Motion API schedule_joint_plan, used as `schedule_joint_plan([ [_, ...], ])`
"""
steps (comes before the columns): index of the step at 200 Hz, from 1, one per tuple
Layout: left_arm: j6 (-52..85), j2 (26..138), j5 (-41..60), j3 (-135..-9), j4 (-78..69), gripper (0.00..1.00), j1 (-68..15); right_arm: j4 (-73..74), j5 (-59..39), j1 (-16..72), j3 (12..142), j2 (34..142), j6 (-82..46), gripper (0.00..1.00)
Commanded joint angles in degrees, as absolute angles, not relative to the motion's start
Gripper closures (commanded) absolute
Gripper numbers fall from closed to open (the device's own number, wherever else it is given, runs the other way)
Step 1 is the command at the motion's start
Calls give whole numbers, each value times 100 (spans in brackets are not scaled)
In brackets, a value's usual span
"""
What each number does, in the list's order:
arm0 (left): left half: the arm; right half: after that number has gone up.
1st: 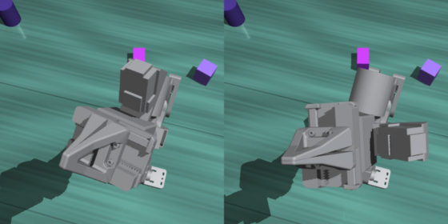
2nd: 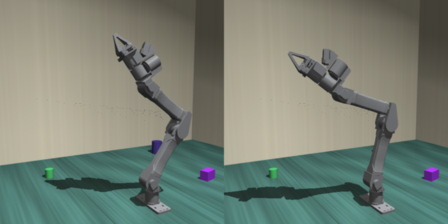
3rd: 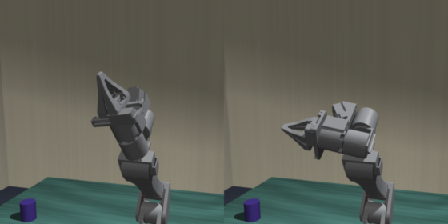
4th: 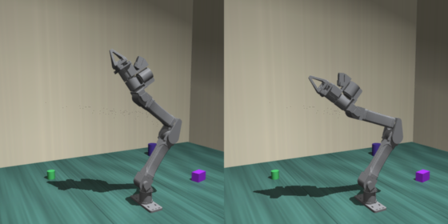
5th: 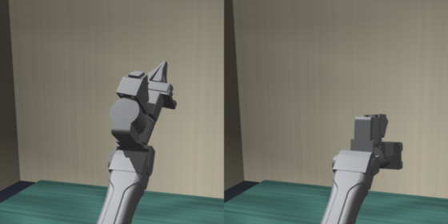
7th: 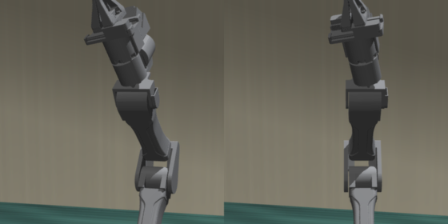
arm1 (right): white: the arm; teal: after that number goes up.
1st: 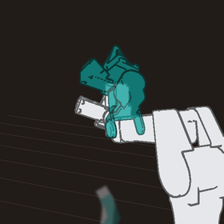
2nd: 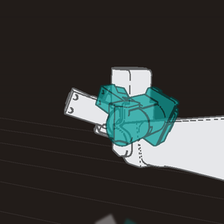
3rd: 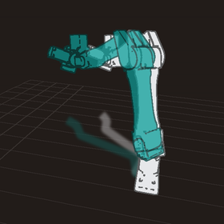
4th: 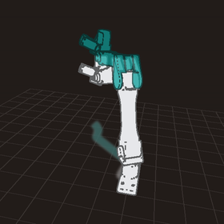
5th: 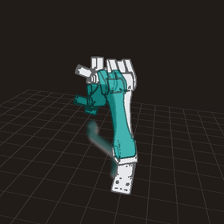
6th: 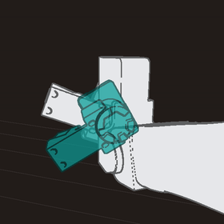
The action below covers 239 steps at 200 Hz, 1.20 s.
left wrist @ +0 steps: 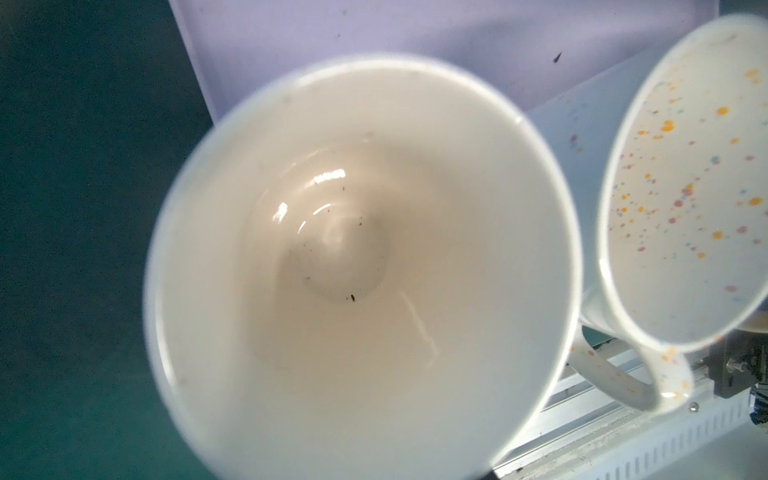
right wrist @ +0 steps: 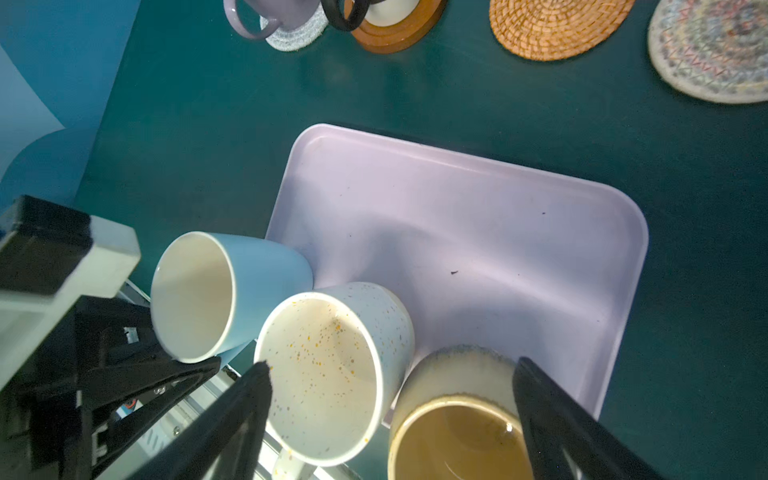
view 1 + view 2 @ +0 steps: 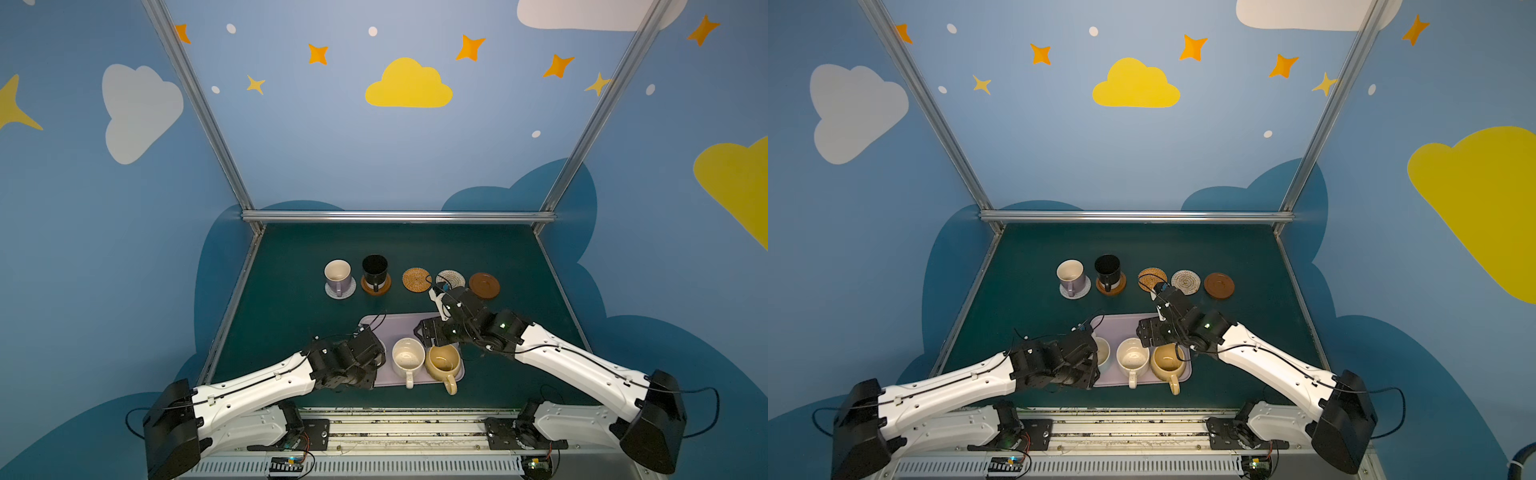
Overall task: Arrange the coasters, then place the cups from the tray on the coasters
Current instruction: 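Lower the left gripper into the light-blue mug while right gripper moves over the tray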
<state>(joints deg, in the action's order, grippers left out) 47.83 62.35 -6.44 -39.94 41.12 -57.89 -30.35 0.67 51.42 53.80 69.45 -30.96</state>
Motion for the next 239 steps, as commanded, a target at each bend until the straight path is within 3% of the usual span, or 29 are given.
schedule_joint_plan([
  [1, 4769, 6317, -677, -3968, 4144, 55, -5783, -2957, -11, 5203, 5528, 6996, -3094, 10],
  [125, 4421, 6420, -786, -3839, 3812, 83, -5783, -3002, 94, 5304, 5620, 7102, -3155, 12],
  [197, 4371, 6660, -1088, -3963, 3955, 73, -5792, -2991, 171, 5319, 5636, 7119, -3172, 12],
  [239, 4310, 6446, -1133, -3946, 3911, 80, -5792, -2910, 154, 5317, 5581, 7125, -3182, 12],
])
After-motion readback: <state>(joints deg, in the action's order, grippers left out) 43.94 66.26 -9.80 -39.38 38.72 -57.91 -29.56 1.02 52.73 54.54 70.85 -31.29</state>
